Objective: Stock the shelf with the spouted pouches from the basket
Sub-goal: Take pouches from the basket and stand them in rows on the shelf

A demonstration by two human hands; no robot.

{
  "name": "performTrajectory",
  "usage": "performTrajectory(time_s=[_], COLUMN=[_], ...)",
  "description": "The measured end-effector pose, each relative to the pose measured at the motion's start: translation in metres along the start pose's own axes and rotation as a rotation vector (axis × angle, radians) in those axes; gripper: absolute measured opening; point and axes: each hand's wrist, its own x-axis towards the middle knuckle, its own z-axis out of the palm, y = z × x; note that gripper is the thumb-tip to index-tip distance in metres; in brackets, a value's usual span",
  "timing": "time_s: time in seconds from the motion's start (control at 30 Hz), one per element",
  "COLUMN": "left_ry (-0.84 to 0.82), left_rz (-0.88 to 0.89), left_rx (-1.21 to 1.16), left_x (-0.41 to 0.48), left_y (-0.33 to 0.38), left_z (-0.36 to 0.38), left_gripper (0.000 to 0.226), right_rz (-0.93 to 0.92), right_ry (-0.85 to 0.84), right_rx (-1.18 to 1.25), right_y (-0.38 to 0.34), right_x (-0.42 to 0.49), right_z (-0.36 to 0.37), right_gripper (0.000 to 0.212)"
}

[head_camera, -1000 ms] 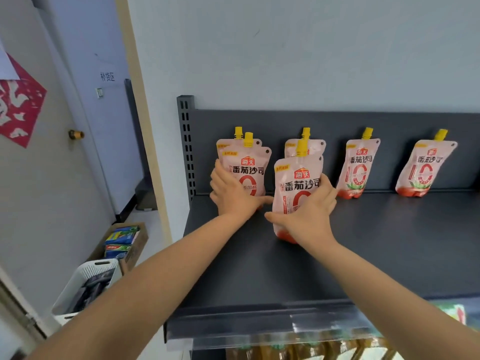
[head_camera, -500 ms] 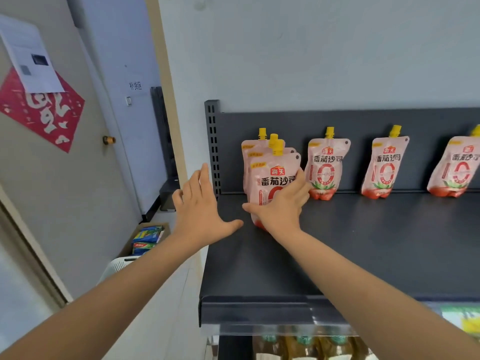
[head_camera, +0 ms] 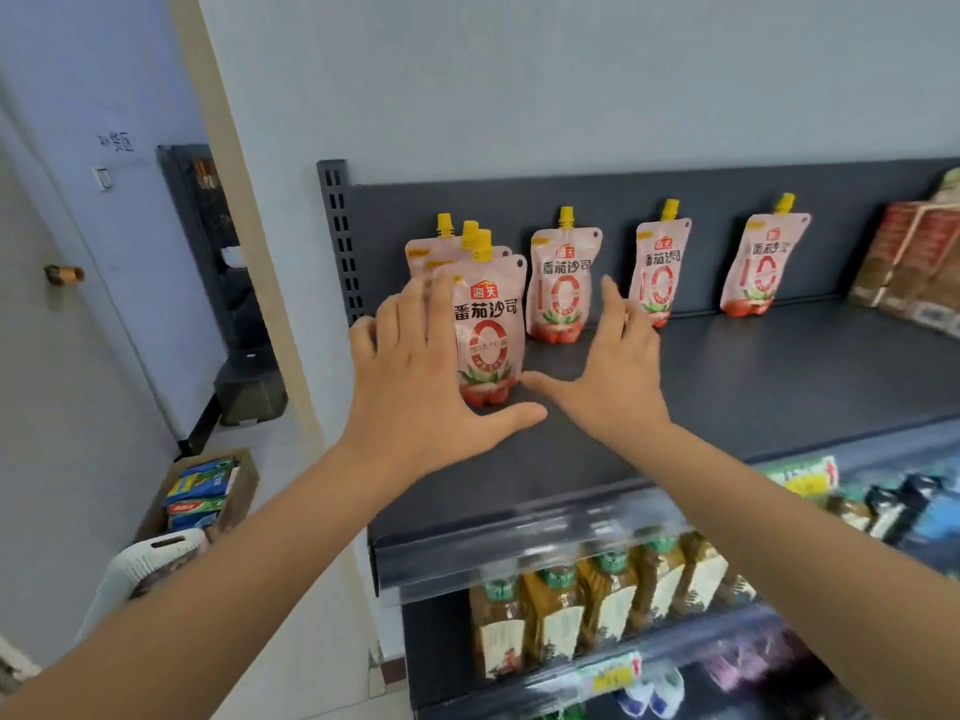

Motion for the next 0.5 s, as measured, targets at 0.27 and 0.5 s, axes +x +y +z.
performTrajectory(time_s=[0.27,0.5], left_ry=[-0.08,-0.213], left_rz=[0.391,0.625], left_rx=[-0.14,-0.23], left_x=[-0.023,-0.054], left_y=[0.131,0.291], left_z=[0.004,0.047], left_gripper=[0.134,0.138], right_rz=[-0.016,0.125], right_ry=[0.175,0.1], right_rx=[-0.417,-0.562], right_y=[0.106,0.232], right_x=[-0.069,-0.131], right_z=[-0.132,-0.224], right_gripper=[0.073,0.07])
